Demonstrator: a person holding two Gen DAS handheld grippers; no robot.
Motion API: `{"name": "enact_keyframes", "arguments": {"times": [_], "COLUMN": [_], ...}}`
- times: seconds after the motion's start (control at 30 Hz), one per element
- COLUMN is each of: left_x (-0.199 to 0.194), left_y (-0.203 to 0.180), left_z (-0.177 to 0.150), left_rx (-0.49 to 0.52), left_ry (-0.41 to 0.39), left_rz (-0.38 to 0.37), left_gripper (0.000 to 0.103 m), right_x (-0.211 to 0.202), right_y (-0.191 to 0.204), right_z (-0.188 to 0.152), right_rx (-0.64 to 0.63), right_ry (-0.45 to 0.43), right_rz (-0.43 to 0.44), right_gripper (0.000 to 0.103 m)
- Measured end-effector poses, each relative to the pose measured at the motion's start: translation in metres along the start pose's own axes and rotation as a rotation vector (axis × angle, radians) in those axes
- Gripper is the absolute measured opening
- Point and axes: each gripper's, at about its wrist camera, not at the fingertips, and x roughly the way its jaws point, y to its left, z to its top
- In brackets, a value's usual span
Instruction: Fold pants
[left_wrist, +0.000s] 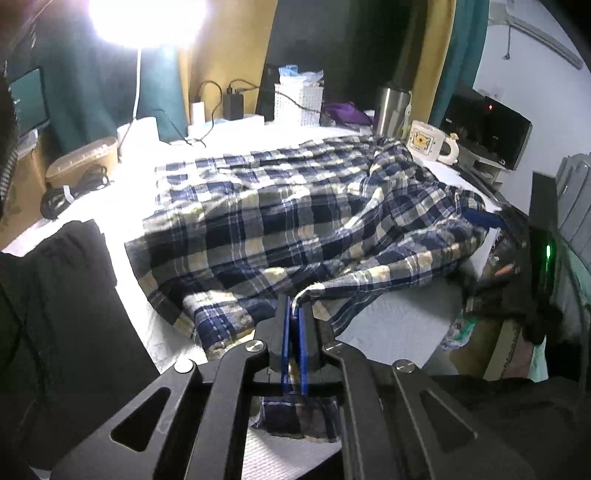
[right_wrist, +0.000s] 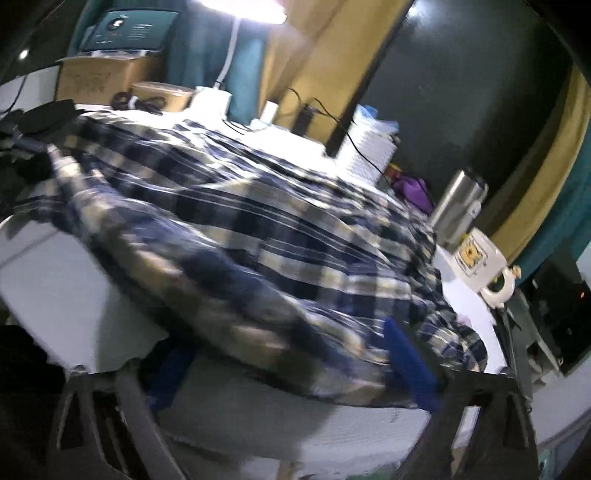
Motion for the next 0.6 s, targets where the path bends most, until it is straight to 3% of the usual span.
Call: {"name": "enact_keyframes", "arguments": {"times": [0.1, 0.27, 0.3, 0.33, 0.4, 0.5, 0.6], "left_x": [0.008, 0.014, 0.015, 0.016, 0.017, 0.021, 0.026], "left_y": [0.0, -0.006, -0.008, -0.011, -0.019, -0.029, -0.027], "left_z": [-0.005, -0.01, -0.011, -0.013, -0.017, -0.023, -0.026], "left_rx": [-0.005, 0.016, 0.029, 0.041, 0.064, 0.106, 0.132], "left_ry": [0.031, 0.069, 0.075, 0.08, 0.08, 0.098, 0.092], "left_rz": [-0.019, -0.035, -0.032, -0.03, -0.03, -0.014, 0.09], "left_gripper": [0.003, 0.007, 0.022, 0.05, 0.067, 0.067, 0.068], "right_x": [0.006, 0.012, 0.012, 0.013, 0.014, 0.011, 0.007], "right_y": [-0.018, -0.033, -0.033, -0.034, -0.039, -0.047, -0.056], "right_z": [0.003, 0.014, 0.017, 0.019, 0.024, 0.032, 0.04], "right_rx": [0.039, 0.082, 0.084, 0.09, 0.114, 0.148, 0.165], "right_ry": [0.025, 0.039, 0.04, 0.04, 0.04, 0.032, 0.014], "right_rz": [0.04, 0.075, 0.075, 0.076, 0.085, 0.097, 0.098], "right_gripper": [0.062, 0.059, 0.059, 0.059, 0.059, 0.059, 0.059]}}
